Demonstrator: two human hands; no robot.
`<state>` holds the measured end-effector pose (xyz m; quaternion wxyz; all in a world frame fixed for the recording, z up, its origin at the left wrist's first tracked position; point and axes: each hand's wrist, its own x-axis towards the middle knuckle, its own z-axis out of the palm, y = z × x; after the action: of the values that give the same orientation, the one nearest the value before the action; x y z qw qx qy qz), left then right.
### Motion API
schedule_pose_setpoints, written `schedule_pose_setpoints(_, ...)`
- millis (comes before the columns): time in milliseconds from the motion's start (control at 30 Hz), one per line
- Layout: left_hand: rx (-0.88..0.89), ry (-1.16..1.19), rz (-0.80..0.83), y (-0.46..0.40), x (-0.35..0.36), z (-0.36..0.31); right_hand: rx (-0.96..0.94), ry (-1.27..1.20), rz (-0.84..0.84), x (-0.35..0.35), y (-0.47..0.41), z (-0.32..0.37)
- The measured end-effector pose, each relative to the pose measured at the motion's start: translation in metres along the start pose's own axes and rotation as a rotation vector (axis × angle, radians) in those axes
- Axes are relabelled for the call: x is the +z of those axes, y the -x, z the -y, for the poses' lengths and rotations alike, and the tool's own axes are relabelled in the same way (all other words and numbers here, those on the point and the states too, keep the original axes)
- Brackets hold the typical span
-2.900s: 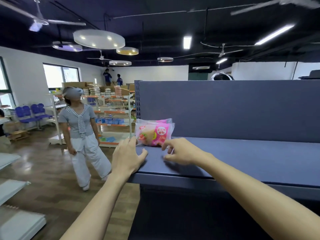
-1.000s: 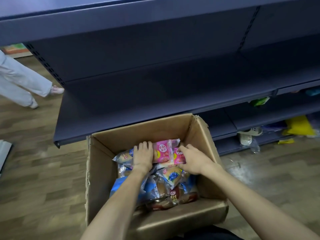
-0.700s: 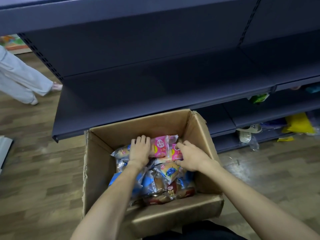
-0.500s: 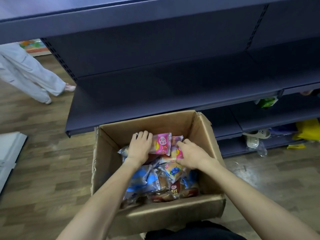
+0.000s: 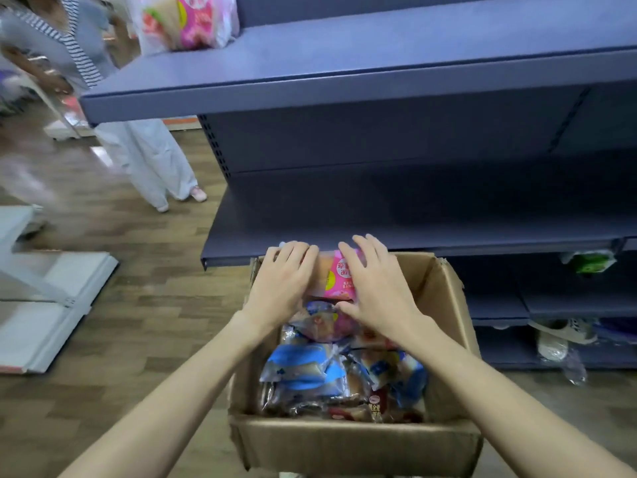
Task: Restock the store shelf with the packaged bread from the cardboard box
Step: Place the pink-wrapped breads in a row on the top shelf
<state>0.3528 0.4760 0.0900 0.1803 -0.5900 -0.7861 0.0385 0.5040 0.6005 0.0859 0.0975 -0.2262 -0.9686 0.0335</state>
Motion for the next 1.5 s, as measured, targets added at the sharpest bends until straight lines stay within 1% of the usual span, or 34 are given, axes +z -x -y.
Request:
schedule_pose_setpoints(100, -0.007, 0.027, -0.095, -0.003, -0.026, 0.018, -0.05, 0.046, -0.102, -0.025, -0.015, 0.014)
schedule_pose_setpoints(300, -0.02, 0.081, -0.259, -0.008, -0.089, 0.067, -0.184, 0.087, -0.386, -0.086, -0.048, 0.035)
schedule_pose_setpoints(433, -0.001, 0.057, -0.338, -0.006, -0.123, 0.094, -0.25, 0.118, -0.541, -0.122, -0.064, 0.045)
schedule_pose_setpoints(600, -0.001, 0.006, -0.438, -0.007, -0.155, 0.12, -0.304, 0.144, -0.617, -0.157, -0.087, 0.054)
schedule_pose_setpoints(767, -0.051, -0.017, -0.589, -0.018, -0.186, 0.149, -0.356, 0.153, -0.717, -0.196, -0.113, 0.064)
schedule_pose_setpoints(867, -0.073, -0.011, -0.656, -0.022, -0.197, 0.168, -0.355, 0.173, -0.744, -0.217, -0.13, 0.068)
schedule_pose_setpoints(933, -0.118, -0.007, -0.652, -0.023, -0.201, 0.181, -0.338, 0.175, -0.747, -0.227, -0.143, 0.069)
schedule_pose_setpoints(1067, -0.271, 0.025, -0.579, -0.035, -0.209, 0.218, -0.287, 0.18, -0.736, -0.245, -0.178, 0.076)
schedule_pose_setpoints(1200, -0.322, -0.024, -0.53, -0.057, -0.21, 0.251, -0.251, 0.247, -0.726, -0.261, -0.213, 0.091)
schedule_pose_setpoints(1267, -0.373, -0.065, -0.497, -0.067, -0.207, 0.263, -0.251, 0.276, -0.722, -0.265, -0.226, 0.101)
schedule_pose_setpoints(1400, -0.536, -0.066, -0.408, -0.083, -0.202, 0.276, -0.251, 0.306, -0.699, -0.268, -0.249, 0.116)
schedule_pose_setpoints(1500, -0.604, -0.078, -0.306, -0.094, -0.191, 0.279, -0.24, 0.312, -0.668, -0.266, -0.265, 0.123)
